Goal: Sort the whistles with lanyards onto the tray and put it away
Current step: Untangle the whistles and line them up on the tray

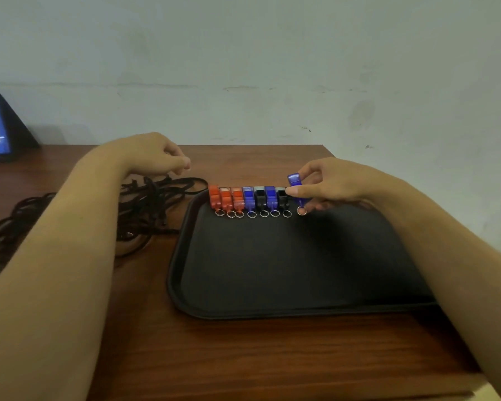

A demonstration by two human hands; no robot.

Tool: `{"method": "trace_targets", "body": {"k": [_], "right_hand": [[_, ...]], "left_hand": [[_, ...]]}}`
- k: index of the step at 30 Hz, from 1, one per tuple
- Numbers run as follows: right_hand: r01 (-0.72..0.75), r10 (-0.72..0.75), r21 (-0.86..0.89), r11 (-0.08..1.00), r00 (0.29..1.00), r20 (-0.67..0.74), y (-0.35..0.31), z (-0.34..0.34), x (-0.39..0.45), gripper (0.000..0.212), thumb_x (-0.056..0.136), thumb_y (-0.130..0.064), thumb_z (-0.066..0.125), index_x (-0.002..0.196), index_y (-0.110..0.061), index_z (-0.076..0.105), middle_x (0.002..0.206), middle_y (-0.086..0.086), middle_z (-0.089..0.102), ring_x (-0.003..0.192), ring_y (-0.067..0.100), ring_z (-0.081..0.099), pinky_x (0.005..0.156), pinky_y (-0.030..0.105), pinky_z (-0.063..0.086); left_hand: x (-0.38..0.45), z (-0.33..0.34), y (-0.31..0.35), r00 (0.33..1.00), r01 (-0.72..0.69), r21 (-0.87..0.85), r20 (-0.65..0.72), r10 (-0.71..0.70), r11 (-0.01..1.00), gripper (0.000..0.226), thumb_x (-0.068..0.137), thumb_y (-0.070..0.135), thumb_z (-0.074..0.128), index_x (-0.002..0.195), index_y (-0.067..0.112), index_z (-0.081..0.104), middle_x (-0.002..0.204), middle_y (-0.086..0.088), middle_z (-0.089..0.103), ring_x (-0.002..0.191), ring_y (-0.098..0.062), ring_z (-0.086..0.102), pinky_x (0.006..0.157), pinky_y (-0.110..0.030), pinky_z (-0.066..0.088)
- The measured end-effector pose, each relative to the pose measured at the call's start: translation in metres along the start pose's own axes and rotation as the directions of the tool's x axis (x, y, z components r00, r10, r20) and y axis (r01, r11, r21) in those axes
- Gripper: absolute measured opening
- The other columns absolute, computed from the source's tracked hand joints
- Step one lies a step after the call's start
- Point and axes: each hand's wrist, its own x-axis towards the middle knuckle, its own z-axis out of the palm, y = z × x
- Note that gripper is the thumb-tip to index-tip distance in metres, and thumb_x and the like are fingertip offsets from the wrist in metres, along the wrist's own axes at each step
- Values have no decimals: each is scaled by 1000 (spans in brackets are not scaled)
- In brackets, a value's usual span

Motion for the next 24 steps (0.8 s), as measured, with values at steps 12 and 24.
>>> {"method": "trace_targets", "body": {"k": [12,24], "right_hand": [[-6,6,-8,1000,1000,7,4,-2,7,33,94,-36,70,117,-14,60,110,7,75,85,22,78,78,35,54],[10,-20,-183,983,998,-51,5,1,7,32,94,-44,67,115,-20,63,95,-1,79,92,14,75,84,33,59]], "left_hand": [[-5,4,12,994,1,24,107,-4,1000,27,101,42,55,111,23,71,102,5,70,90,-11,60,85,-34,47],[-2,8,14,993,-2,59,119,-5,998,28,101,43,55,113,23,70,101,6,70,91,-8,62,84,-32,44]]}}
